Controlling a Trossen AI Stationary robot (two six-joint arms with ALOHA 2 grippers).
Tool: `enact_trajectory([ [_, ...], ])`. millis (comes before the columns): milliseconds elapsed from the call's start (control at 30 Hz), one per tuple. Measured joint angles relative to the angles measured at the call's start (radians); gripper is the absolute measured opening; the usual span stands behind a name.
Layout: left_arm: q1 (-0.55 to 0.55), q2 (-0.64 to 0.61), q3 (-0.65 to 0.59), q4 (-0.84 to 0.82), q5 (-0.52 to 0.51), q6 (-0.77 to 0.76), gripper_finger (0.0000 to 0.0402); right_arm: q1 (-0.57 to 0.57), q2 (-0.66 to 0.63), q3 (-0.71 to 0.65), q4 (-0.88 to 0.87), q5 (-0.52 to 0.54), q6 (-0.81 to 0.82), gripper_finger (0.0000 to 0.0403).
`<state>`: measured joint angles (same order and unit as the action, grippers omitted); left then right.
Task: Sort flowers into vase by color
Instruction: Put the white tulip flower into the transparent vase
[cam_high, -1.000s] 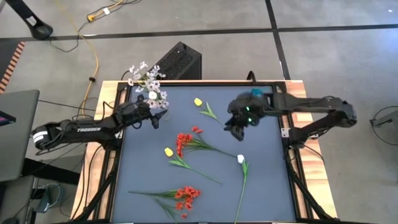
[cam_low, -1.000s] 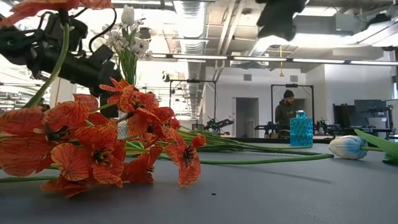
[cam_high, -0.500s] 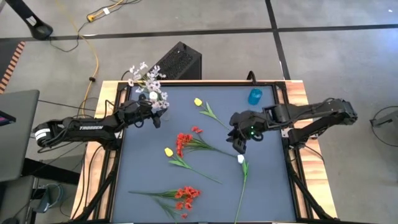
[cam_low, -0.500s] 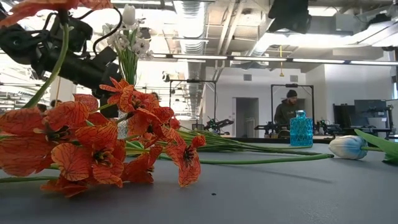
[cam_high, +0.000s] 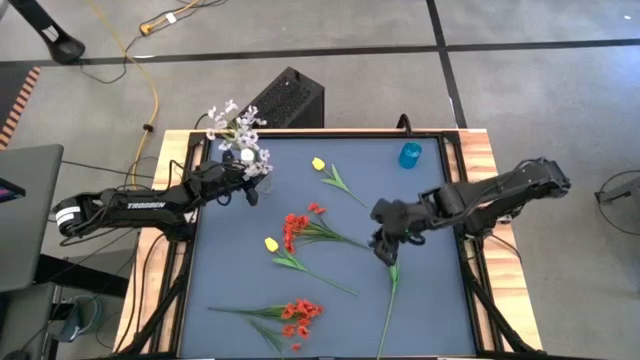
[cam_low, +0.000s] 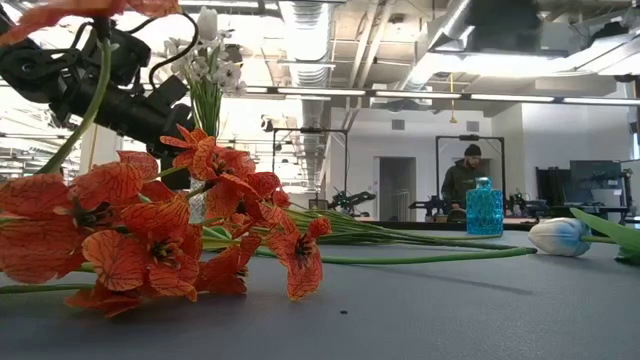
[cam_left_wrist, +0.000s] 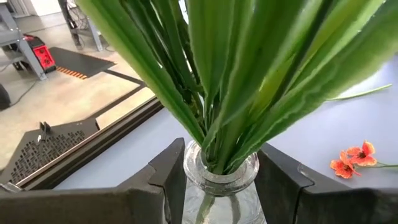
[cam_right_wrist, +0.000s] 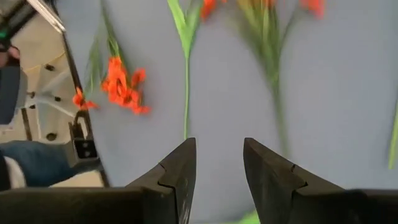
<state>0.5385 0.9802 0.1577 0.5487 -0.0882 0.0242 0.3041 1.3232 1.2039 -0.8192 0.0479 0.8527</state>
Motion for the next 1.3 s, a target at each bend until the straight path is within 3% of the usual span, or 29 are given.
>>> enact_trajectory([
  [100, 0.0, 0.0, 0.0, -0.013, -0.003, -0.009, 0.0136, 0.069, 0.032, 0.0, -0.049, -0.019, 0.17, 0.0159],
  [200, 0.0, 0.0, 0.0, -0.02, -0.003, -0.018, 0.0138, 0.127, 0.079, 0.001, -0.102, -0.026, 0.439, 0.0161],
  [300, 0.0, 0.0, 0.0, -0.022, -0.004, -0.024, 0.0138, 0.159, 0.147, -0.001, -0.158, -0.103, 0.617, 0.0172],
  [533, 0.0, 0.0, 0.0, -0.023, -0.005, -0.026, 0.014, 0.203, 0.316, -0.001, -0.128, -0.19, 0.689, 0.0245],
  [700, 0.0, 0.001, -0.001, -0.024, -0.002, -0.028, 0.014, 0.215, 0.406, -0.001, -0.121, -0.194, 0.721, 0.0282],
  [933, 0.0, 0.001, -0.001, -0.026, 0.0, -0.03, 0.014, 0.242, 0.475, -0.053, -0.001, -0.223, 0.848, 0.0285],
  [1200, 0.0, 0.001, -0.002, -0.026, 0.001, -0.031, 0.0141, 0.31, 0.474, -0.153, 0.092, -0.179, 1.055, 0.0284],
  [1300, 0.0, 0.001, -0.002, -0.027, 0.002, -0.032, 0.0141, 0.32, 0.473, -0.167, 0.137, -0.143, 1.085, 0.0266],
])
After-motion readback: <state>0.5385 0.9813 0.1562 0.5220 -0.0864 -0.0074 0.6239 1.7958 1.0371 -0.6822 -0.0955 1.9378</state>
